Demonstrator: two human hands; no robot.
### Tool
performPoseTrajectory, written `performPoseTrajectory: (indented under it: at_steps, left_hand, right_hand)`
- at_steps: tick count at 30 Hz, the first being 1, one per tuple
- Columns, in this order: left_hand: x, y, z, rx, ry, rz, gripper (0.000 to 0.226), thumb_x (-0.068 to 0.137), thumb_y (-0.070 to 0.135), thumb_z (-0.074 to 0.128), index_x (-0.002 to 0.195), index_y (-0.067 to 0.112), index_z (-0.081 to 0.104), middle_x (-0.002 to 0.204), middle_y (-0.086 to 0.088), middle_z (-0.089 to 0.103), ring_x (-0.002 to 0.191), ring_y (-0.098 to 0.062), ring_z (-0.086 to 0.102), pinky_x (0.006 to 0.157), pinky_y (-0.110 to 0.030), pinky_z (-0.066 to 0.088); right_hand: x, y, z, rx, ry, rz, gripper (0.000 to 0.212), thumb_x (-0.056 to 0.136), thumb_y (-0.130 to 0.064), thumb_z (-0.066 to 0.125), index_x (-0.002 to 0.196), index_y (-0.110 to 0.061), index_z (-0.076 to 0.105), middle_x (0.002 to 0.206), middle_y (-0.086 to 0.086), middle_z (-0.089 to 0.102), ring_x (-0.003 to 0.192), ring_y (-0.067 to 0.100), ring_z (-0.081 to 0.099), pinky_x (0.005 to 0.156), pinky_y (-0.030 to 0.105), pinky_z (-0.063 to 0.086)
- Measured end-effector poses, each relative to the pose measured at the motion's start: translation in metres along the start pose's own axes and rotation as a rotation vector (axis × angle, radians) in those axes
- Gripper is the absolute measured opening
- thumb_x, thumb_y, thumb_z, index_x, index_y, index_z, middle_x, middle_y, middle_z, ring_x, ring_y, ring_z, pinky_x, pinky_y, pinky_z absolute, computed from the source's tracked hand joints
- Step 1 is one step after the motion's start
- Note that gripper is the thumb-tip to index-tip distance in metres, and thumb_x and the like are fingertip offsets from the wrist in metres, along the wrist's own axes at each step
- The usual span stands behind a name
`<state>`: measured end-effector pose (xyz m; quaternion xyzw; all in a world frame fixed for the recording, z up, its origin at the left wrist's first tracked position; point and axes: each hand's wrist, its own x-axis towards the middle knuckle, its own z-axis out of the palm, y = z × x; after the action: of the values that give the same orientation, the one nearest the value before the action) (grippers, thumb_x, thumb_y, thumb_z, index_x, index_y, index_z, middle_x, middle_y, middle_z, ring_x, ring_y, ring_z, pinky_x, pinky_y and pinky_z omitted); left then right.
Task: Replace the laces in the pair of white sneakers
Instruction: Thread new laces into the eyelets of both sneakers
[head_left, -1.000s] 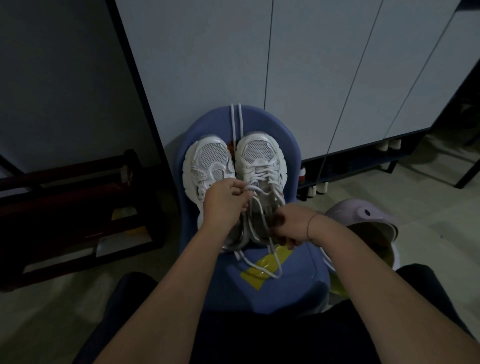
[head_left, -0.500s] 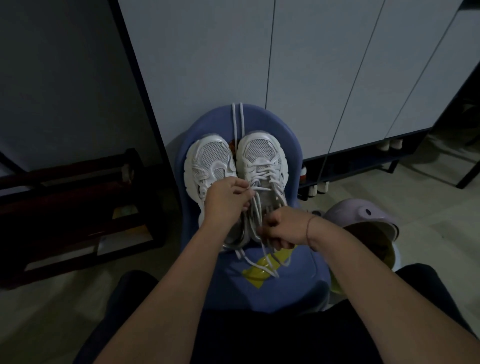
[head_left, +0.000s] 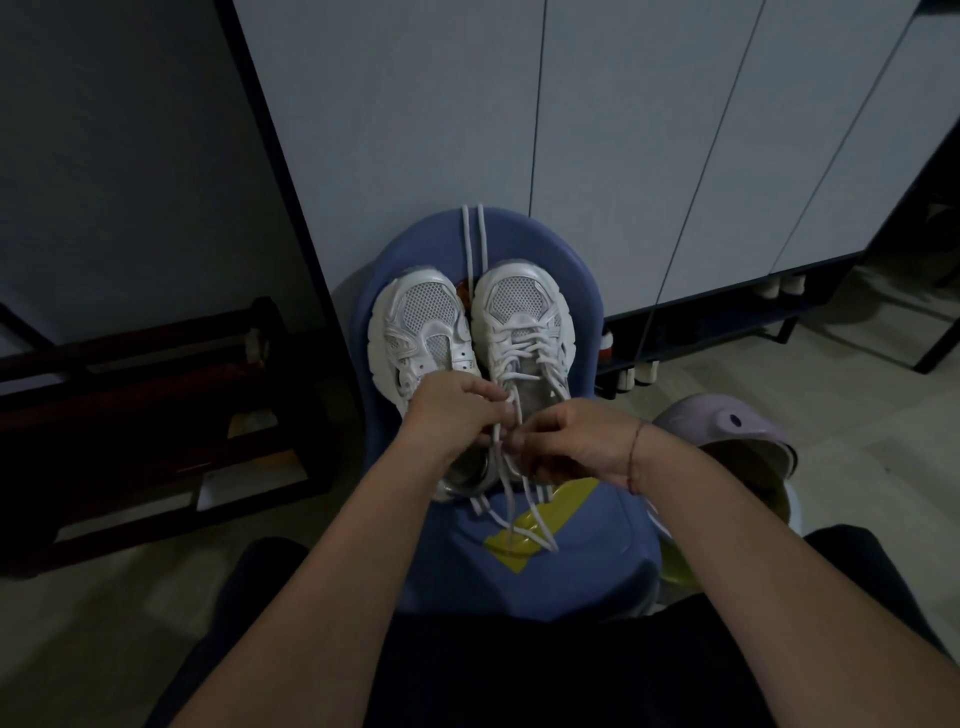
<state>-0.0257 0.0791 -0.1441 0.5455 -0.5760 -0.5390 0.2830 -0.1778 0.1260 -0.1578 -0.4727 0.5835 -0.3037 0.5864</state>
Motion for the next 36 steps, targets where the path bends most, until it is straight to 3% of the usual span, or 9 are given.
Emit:
performPoseTrajectory:
  at_steps: [2,10,12,15,20,24,27,33,36]
  left_hand:
    - [0.001,0.001,-0.008,-0.04,0.037,0.004,0.01,0.082,-0.003,0.072,0.081,0.006,0.068,0.072,-0.014,0.069,0.056,-0.016,0.064,0.053,-0.022,0.053]
    - [0.007,-0.009,-0.013,0.151,0.082,0.103,0.01,0.084,0.001,0.071,0.078,0.007,0.076,0.059,0.001,0.067,0.056,-0.013,0.06,0.056,-0.018,0.05]
    - [0.005,-0.007,-0.012,0.252,0.139,0.153,0.005,0.085,0.007,0.072,0.085,0.008,0.077,0.066,0.005,0.067,0.058,-0.004,0.058,0.052,-0.008,0.043]
    - [-0.003,0.003,-0.004,0.326,0.284,0.309,0.011,0.091,0.022,0.066,0.09,0.016,0.075,0.08,0.007,0.068,0.072,-0.002,0.06,0.062,-0.012,0.041]
    - [-0.019,0.014,0.026,-0.151,-0.037,0.24,0.025,0.101,0.032,0.051,0.099,0.017,0.071,0.095,-0.003,0.074,0.09,-0.013,0.068,0.084,-0.026,0.052]
    - [-0.017,0.01,0.03,-0.149,-0.135,0.22,0.025,0.101,0.019,0.05,0.084,0.011,0.067,0.055,0.006,0.06,0.051,-0.005,0.054,0.065,-0.025,0.048]
    - [-0.015,0.01,0.022,-0.097,-0.103,0.198,0.027,0.102,0.018,0.049,0.083,0.015,0.067,0.047,0.014,0.047,0.045,0.0,0.042,0.059,-0.022,0.045]
    - [-0.013,0.008,0.019,-0.078,-0.062,0.215,0.03,0.101,0.019,0.05,0.084,-0.002,0.064,0.055,0.002,0.04,0.046,-0.005,0.035,0.052,-0.023,0.038]
    - [-0.012,0.007,0.021,-0.054,-0.076,0.232,0.031,0.101,0.02,0.051,0.083,0.0,0.066,0.054,0.003,0.038,0.045,-0.005,0.034,0.054,-0.025,0.035]
  right_hand:
    - [0.003,0.0,0.001,0.024,0.106,0.026,0.016,0.092,-0.015,0.06,0.094,0.0,0.064,0.066,0.008,0.063,0.044,0.009,0.059,0.046,0.02,0.05]
    - [0.009,-0.002,0.011,0.017,0.215,0.088,0.023,0.087,-0.018,0.066,0.067,-0.01,0.06,0.054,0.006,0.053,0.045,0.015,0.05,0.048,0.021,0.044]
    - [0.001,-0.013,0.0,0.199,0.147,0.031,0.021,0.092,-0.017,0.059,0.071,-0.011,0.062,0.046,-0.003,0.043,0.034,0.005,0.037,0.035,0.014,0.03]
    - [-0.009,-0.026,-0.019,0.482,0.054,-0.122,0.019,0.095,-0.012,0.048,0.085,-0.005,0.063,0.048,-0.005,0.04,0.037,0.003,0.031,0.037,0.012,0.027]
    - [-0.011,-0.031,-0.025,0.518,0.113,-0.19,0.017,0.094,-0.011,0.049,0.092,-0.005,0.065,0.051,-0.004,0.049,0.039,0.004,0.036,0.039,0.012,0.031]
    - [-0.008,-0.037,-0.032,0.777,0.129,-0.185,0.021,0.098,-0.018,0.043,0.087,-0.01,0.059,0.049,-0.007,0.046,0.037,0.001,0.036,0.037,0.011,0.029]
    - [-0.002,-0.033,-0.042,1.044,0.152,-0.173,0.021,0.099,-0.023,0.043,0.087,-0.014,0.057,0.047,-0.009,0.046,0.036,0.0,0.035,0.038,0.011,0.029]
    - [0.001,-0.029,-0.016,0.527,0.183,-0.133,0.016,0.093,-0.016,0.055,0.093,-0.006,0.067,0.049,-0.007,0.047,0.04,0.001,0.037,0.04,0.012,0.03]
    - [0.002,-0.028,-0.012,0.543,0.268,-0.193,0.015,0.093,-0.007,0.053,0.085,-0.004,0.066,0.05,-0.004,0.051,0.038,0.0,0.039,0.04,0.01,0.033]
